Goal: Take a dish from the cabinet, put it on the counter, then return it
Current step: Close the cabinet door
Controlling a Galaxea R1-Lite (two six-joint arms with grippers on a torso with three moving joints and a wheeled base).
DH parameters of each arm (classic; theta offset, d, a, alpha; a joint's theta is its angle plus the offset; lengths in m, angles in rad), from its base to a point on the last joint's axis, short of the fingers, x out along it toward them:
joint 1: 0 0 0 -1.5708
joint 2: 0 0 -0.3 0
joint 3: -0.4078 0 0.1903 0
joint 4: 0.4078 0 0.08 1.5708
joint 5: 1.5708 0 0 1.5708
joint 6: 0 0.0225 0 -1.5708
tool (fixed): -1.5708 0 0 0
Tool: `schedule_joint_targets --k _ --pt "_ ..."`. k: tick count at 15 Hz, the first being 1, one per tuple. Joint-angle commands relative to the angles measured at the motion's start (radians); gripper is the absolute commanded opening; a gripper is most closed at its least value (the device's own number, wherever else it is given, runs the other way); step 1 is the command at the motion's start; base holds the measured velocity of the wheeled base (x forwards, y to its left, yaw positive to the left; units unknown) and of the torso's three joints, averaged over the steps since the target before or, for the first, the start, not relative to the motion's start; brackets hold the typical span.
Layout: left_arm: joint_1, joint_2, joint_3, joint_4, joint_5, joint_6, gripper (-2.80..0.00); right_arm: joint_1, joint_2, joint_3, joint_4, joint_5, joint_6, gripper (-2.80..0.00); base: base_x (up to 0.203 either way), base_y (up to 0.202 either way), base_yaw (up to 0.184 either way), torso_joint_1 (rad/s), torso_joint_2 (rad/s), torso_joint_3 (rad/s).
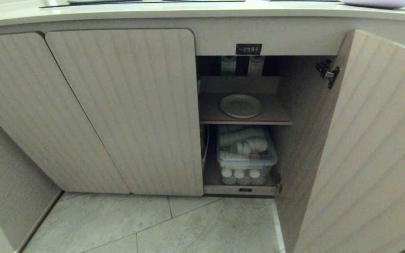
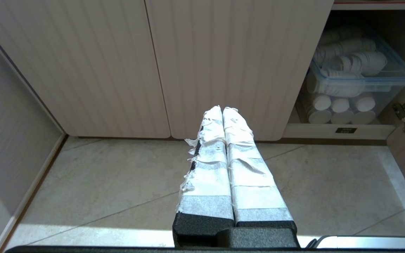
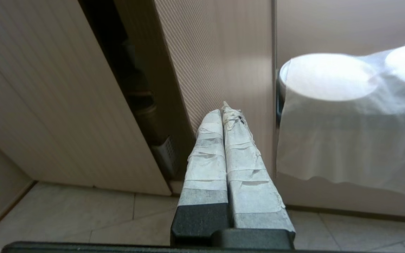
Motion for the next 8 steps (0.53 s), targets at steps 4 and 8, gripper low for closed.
schedule_joint_targets --k 4,8 --pt "0.0 0.0 0.0 0.0 0.0 0.0 -2.8 0.024 0.049 0.007 -0.006 -0.001 0.03 -2.8 0.0 0.0 0.0 0.0 0.0 0.0" --pt "0.0 0.0 0.0 0.0 0.0 0.0 -2.8 0.046 0.079 0.007 -0.02 -0.001 0.043 -2.8 0.0 0.0 0.0 0.0 0.0 0.0"
